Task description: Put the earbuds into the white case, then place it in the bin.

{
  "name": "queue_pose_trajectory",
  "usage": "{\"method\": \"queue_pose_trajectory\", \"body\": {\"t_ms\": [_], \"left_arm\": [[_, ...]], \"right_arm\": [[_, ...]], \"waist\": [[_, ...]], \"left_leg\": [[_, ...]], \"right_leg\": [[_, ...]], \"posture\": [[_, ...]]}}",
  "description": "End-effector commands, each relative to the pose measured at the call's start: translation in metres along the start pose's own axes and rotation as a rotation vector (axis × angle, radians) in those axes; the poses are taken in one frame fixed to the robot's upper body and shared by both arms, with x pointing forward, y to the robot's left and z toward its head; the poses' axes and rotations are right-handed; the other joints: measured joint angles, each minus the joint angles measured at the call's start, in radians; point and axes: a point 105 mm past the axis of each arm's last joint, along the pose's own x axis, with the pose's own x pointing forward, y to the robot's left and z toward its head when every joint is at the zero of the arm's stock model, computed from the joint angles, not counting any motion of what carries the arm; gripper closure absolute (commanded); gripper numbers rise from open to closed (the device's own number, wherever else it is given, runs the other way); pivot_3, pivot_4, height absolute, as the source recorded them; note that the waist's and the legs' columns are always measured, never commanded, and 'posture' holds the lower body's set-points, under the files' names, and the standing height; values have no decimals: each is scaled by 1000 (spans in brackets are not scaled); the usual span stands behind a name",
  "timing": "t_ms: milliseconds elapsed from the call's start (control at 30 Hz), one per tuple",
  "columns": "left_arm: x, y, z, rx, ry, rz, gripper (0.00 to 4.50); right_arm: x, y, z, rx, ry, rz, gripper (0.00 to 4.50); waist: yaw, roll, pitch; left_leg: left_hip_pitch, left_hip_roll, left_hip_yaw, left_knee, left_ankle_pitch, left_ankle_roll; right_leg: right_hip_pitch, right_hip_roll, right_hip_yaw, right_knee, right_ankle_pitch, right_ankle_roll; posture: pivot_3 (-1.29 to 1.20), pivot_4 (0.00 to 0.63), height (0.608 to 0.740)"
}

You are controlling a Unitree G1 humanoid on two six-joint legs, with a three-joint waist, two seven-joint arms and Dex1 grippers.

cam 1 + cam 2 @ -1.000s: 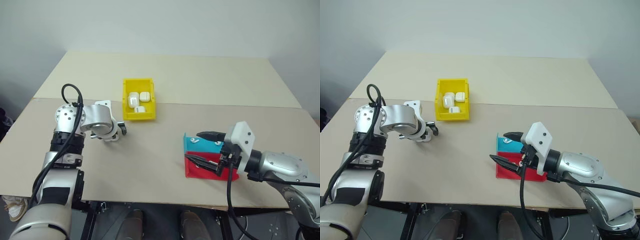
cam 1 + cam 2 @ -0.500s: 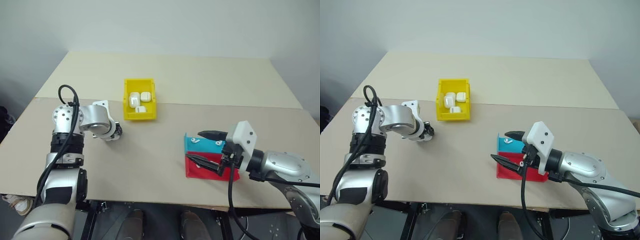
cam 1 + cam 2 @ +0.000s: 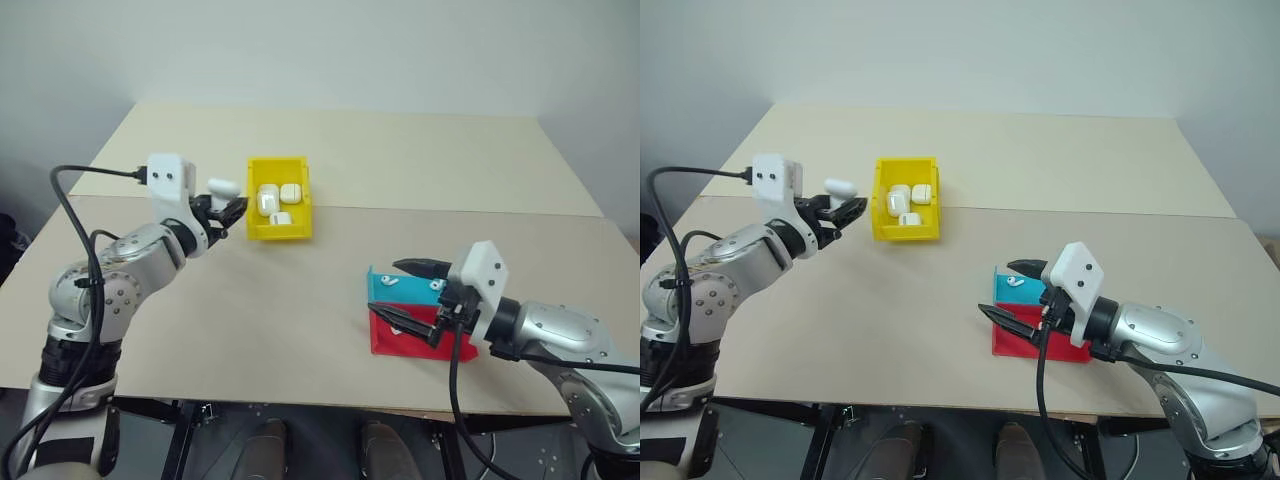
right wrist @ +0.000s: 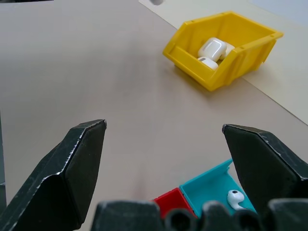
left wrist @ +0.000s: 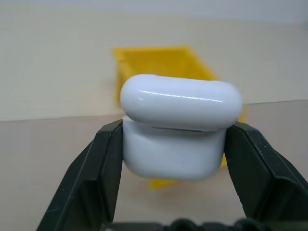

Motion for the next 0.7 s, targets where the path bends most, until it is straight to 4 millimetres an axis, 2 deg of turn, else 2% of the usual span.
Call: {"method": "queue_pose_trajectory", "body": {"t_ms": [33,233,367,467,600,700], "left_arm": [[-5,-30,34,57,-197,-308,1670],[-10,-69,36,68,-281,-708,1670],[-18,-89,25,117,-273,-919,1670],[-18,-88,0,257,-132,-957,1670],[-19,-73,-38,460,156,-956,1670],[-27,-64,-56,555,342,-994,1670]], "right_arm": [[-2,-2,10,-54,-39,-30,0],[-3,-2,9,-64,-37,-56,0],[-7,-2,10,-82,-24,-72,0],[-10,-2,10,-90,-15,-83,0],[-12,1,9,-92,-8,-87,0],[-12,5,8,-91,-6,-86,0]], "waist": [[-3,0,0],[-8,0,0],[-14,0,0],[-17,0,0],[-20,0,0],[-18,0,0]], "left_leg": [[0,0,0,0,0,1],[-1,0,0,0,-1,1],[-1,0,-1,1,0,2],[-1,1,-4,1,-1,2],[0,1,-5,1,-1,2],[0,1,-6,1,-1,2]], "right_leg": [[0,0,0,0,0,0],[-1,0,0,0,0,0],[0,1,0,1,0,0],[-1,1,0,1,0,0],[-1,1,1,1,0,0],[-1,2,1,1,0,0]], "posture": [[0,150,740],[0,150,740],[0,150,740],[0,150,740],[0,150,740],[0,150,740]]}}
